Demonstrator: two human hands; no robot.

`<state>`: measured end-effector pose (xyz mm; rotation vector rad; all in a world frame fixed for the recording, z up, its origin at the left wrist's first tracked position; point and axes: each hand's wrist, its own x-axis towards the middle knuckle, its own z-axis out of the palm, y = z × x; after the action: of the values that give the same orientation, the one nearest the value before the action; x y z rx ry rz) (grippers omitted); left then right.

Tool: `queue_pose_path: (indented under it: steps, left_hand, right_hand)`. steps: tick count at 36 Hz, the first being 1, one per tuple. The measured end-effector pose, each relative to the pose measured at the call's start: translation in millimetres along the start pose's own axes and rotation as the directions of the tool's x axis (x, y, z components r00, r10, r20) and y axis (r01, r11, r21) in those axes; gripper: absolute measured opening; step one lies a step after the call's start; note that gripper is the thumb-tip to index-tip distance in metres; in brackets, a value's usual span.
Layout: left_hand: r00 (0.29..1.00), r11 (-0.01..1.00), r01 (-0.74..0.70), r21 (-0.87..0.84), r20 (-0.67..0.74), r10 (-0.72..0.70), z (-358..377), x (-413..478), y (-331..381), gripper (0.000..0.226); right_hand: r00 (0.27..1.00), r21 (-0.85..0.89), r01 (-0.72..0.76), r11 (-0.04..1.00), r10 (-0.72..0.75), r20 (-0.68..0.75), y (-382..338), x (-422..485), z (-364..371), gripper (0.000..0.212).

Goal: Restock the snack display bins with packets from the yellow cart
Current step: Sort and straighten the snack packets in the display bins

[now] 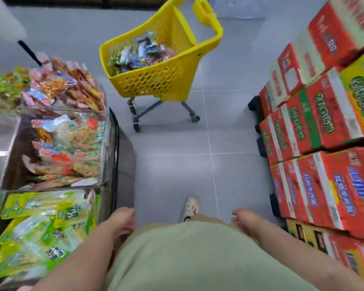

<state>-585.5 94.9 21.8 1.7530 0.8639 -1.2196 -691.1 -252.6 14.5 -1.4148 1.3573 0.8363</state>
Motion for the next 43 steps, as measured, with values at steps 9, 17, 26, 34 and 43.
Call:
queue_pose_path:
  steps: [9, 17, 26, 34, 43]
  left_hand:
    - [0.991, 0.997, -0.064, 0.034, -0.112, 0.068, 16, 10, 85, 0.029]
    - [0.996, 0.994, -0.034, 0.106, -0.08, 0.042, -1, 40, 165, 0.018]
    - [0.992, 0.978, -0.106, 0.179, -0.055, 0.118, -59, 88, 299, 0.018]
    - [0.99, 0.982, -0.121, 0.145, -0.061, 0.131, -112, 107, 391, 0.022]
    - [0.996, 0.993, 0.019, 0.112, -0.09, -0.009, -132, 143, 421, 0.015]
  right_hand:
    - [0.991, 0.048, 0.133, 0.99, -0.134, 0.01, -111, 20, -38, 0.009]
    - [0.998, 0.092, 0.053, 0.994, -0.056, 0.036, -158, 41, -34, 0.002]
    - [1.0, 0.145, -0.022, 0.989, 0.02, 0.015, -243, 59, -4, 0.011]
    - [0.992, 0.155, 0.123, 0.98, -0.126, 0.007, -381, 53, 12, 0.009]
    - [0.987, 0.064, 0.138, 0.988, -0.142, 0.069, -495, 74, 14, 0.011]
